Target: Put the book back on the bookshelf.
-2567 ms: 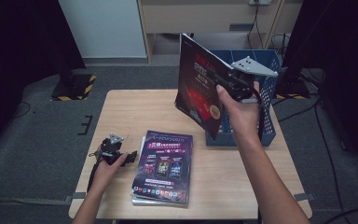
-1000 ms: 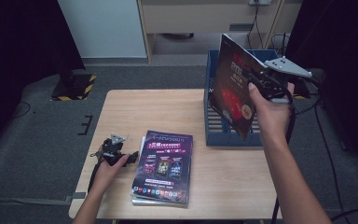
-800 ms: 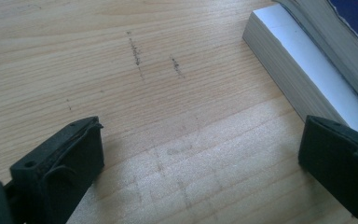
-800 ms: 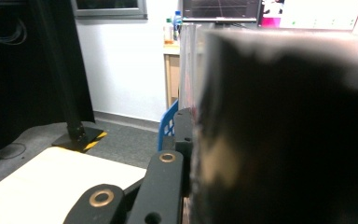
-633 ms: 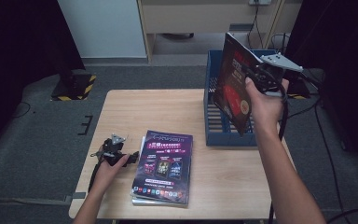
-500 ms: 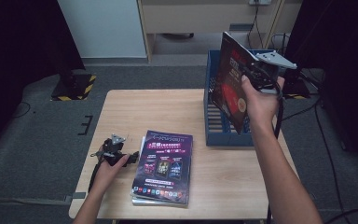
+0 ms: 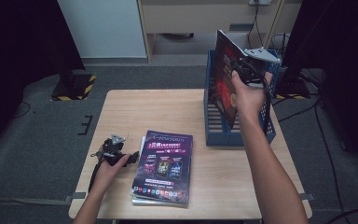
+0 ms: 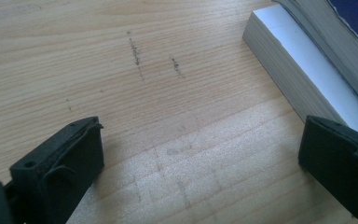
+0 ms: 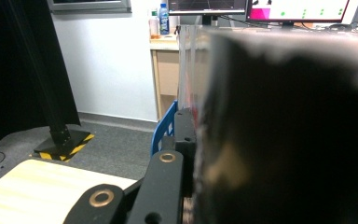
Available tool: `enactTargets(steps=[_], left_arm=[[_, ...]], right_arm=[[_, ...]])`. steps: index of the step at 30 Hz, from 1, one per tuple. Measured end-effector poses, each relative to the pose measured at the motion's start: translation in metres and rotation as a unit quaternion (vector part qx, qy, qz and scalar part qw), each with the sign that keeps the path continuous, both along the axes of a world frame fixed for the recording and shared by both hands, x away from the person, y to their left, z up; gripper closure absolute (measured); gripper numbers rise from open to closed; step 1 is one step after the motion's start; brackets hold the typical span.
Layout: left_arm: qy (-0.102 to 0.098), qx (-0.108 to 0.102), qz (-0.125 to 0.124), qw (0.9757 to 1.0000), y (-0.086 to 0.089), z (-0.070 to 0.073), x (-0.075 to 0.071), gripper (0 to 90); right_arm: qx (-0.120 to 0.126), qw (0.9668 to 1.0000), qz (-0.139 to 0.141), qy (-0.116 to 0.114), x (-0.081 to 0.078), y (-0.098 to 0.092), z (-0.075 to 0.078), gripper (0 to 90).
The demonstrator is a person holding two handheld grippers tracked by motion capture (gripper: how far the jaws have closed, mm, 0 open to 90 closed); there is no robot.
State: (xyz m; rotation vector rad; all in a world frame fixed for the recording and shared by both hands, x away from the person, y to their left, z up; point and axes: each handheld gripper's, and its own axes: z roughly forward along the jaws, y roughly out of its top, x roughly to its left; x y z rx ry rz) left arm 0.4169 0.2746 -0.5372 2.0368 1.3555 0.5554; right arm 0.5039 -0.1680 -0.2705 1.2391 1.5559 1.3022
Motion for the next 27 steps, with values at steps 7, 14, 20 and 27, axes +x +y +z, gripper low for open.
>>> enactTargets(steps=[7,14,20,27], left_arm=[[0.0,0.0,0.0,1.0,0.0,0.0,0.0,0.0],[-0.001,-0.001,0.0,1.0,0.0,0.0,0.0,0.0],[-0.002,-0.001,0.001,1.0,0.0,0.0,0.0,0.0],[-0.002,-0.001,0.001,1.0,0.0,0.0,0.0,0.0]], right_arm=[[0.002,0.9999,-0.009,-0.01,0.006,0.002,-0.005,86.8],[0.006,0.9998,-0.012,-0.013,0.008,0.005,-0.007,86.8],[-0.003,0.9998,-0.015,-0.013,0.01,0.01,-0.012,86.7],[-0.002,0.9997,-0.019,-0.013,0.014,0.014,-0.024,86.8]])
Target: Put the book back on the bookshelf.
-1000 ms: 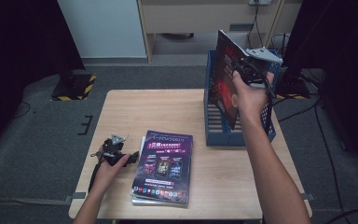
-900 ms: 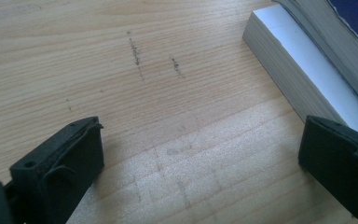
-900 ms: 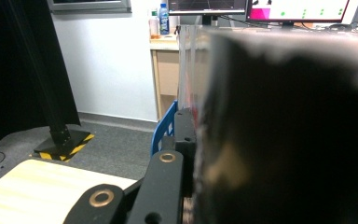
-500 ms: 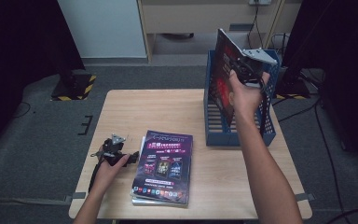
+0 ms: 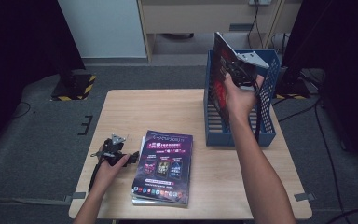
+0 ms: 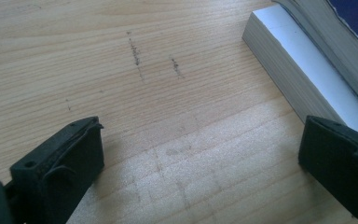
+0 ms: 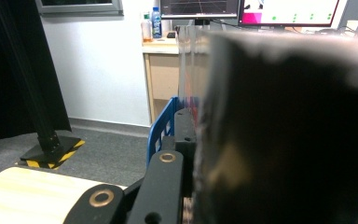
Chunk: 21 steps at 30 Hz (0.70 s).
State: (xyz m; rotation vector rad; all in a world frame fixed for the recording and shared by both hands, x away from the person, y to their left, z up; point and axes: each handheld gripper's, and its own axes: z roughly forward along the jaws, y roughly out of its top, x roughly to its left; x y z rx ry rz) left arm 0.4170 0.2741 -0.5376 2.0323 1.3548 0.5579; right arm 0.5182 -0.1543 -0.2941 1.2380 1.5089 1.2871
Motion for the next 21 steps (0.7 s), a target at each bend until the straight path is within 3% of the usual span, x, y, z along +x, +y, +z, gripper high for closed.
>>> enactTargets(steps=[14,21], left_arm=[[0.0,-0.001,0.001,1.0,0.0,0.0,0.0,0.0],[0.001,0.002,-0.001,1.0,0.0,0.0,0.0,0.0]], right_arm=[[0.008,0.9998,0.002,-0.016,0.0,0.003,-0.025,86.7],[-0.006,0.9998,-0.007,-0.019,-0.002,0.008,-0.041,86.8]])
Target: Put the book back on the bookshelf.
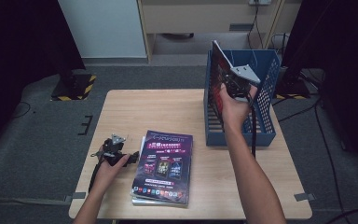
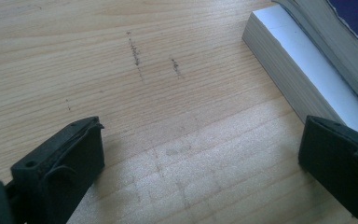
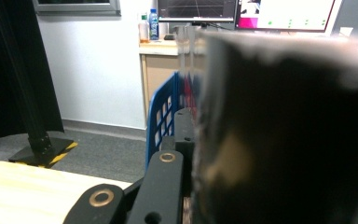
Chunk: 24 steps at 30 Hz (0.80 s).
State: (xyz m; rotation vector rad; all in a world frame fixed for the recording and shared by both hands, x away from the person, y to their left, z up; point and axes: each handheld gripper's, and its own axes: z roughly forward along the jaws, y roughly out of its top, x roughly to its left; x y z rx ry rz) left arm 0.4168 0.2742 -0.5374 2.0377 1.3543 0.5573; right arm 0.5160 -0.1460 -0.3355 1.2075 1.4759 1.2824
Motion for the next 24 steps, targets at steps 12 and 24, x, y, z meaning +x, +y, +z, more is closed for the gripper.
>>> enactTargets(steps=[12,24], left_arm=[[0.0,0.0,-0.002,1.0,-0.002,0.0,0.0,0.0],[-0.001,-0.001,-0.002,1.0,-0.003,0.0,0.0,0.0]], right_arm=[[0.027,0.9995,0.002,0.018,-0.006,0.001,-0.037,86.5],[0.011,0.9994,0.026,0.017,-0.018,0.007,-0.047,83.8]])
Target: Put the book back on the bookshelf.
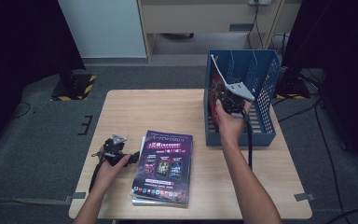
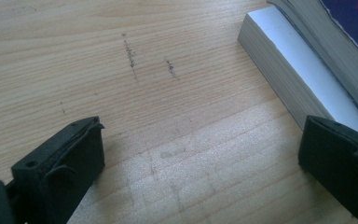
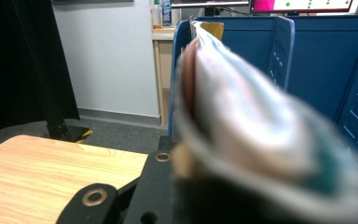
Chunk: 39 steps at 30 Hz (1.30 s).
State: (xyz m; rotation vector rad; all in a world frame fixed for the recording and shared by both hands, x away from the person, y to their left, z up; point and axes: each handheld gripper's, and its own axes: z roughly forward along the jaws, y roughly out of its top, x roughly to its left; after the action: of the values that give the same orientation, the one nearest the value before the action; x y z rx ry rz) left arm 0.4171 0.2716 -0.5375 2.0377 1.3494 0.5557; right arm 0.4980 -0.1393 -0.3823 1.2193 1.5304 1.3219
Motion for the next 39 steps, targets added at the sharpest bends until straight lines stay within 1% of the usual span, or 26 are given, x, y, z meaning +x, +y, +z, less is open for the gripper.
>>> enactTargets(steps=[5,10,12,15,17,19,22,24,32,39], left_arm=[[0.0,0.0,0.0,1.0,0.0,0.0,0.0,0.0],[0.0,0.0,0.0,1.0,0.0,0.0,0.0,0.0],[0.0,0.0,0.0,1.0,0.0,0.0,0.0,0.0],[-0.001,0.001,0.0,1.0,0.0,0.0,0.0,0.0],[0.0,0.001,0.0,1.0,0.0,0.0,0.0,0.0],[0.0,0.001,0.0,1.0,0.0,0.0,0.0,0.0],[-0.001,0.001,0.0,1.0,0.0,0.0,0.0,0.0],[-0.001,0.001,-0.001,1.0,0.0,0.0,0.0,0.0],[-0.001,0.001,0.0,1.0,0.0,0.0,0.0,0.0],[0.0,0.001,-0.002,1.0,-0.001,0.0,-0.001,0.0]], right_arm=[[0.001,1.0,0.004,0.003,0.0,-0.001,0.001,80.0],[-0.001,0.9997,0.024,0.006,0.005,0.0,0.008,75.0],[-0.004,0.9994,0.032,0.011,0.009,0.001,0.011,76.7],[-0.008,0.9991,0.038,0.017,0.012,0.0,0.014,83.4],[-0.015,0.9991,0.037,0.017,0.012,0.0,0.014,86.2],[-0.012,0.9993,0.032,0.018,0.013,-0.002,0.015,86.8],[-0.017,0.9995,0.022,0.011,0.012,-0.003,0.016,87.0],[-0.025,0.9996,0.013,0.006,0.012,-0.004,0.018,87.0],[-0.02,0.9998,0.001,-0.008,0.012,-0.005,0.024,87.0],[-0.014,0.9997,-0.015,-0.014,0.012,-0.005,0.031,87.1]])
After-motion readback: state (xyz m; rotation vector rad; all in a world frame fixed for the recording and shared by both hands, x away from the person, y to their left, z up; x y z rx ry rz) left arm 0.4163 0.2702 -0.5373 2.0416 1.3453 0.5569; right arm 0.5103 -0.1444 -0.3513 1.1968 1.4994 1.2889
